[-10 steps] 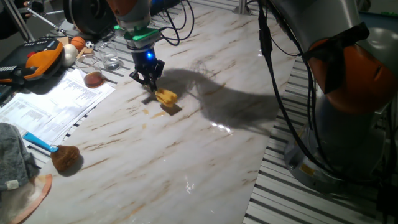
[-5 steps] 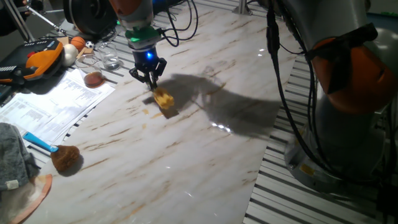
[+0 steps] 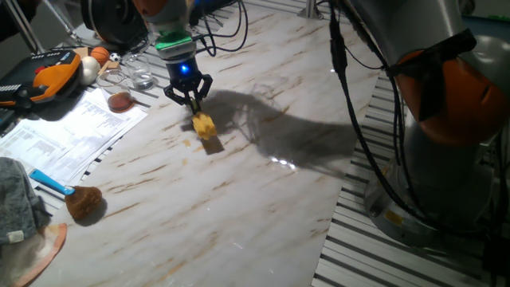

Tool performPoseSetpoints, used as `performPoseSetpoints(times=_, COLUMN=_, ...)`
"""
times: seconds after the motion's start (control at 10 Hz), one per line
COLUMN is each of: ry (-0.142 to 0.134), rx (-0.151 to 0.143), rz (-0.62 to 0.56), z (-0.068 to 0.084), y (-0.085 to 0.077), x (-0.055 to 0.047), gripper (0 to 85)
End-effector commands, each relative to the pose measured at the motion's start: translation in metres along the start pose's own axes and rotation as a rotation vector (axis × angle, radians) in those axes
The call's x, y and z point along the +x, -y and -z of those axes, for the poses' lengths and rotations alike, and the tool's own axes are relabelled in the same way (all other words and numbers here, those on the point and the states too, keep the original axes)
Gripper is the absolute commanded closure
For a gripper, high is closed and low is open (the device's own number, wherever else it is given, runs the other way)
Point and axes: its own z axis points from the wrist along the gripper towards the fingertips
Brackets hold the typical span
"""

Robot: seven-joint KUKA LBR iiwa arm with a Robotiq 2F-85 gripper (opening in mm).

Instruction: Scrub the table with a brush

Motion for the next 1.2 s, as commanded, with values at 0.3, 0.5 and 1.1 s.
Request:
performPoseSetpoints(times=0.3, ry=-0.035, rx=-0.019, rz=0.208, z=0.0001, y=-0.0001, x=0.0001, gripper=85.0)
performPoseSetpoints(times=0.5, ry=0.04, rx=-0.004, rz=0.137, z=0.0001, y=-0.0001, x=0.0001, gripper=85.0)
performPoseSetpoints(times=1.1, ry=0.168, rx=0.023, rz=-0.002, z=-0.0074, y=-0.0061, x=0.0034, gripper=85.0)
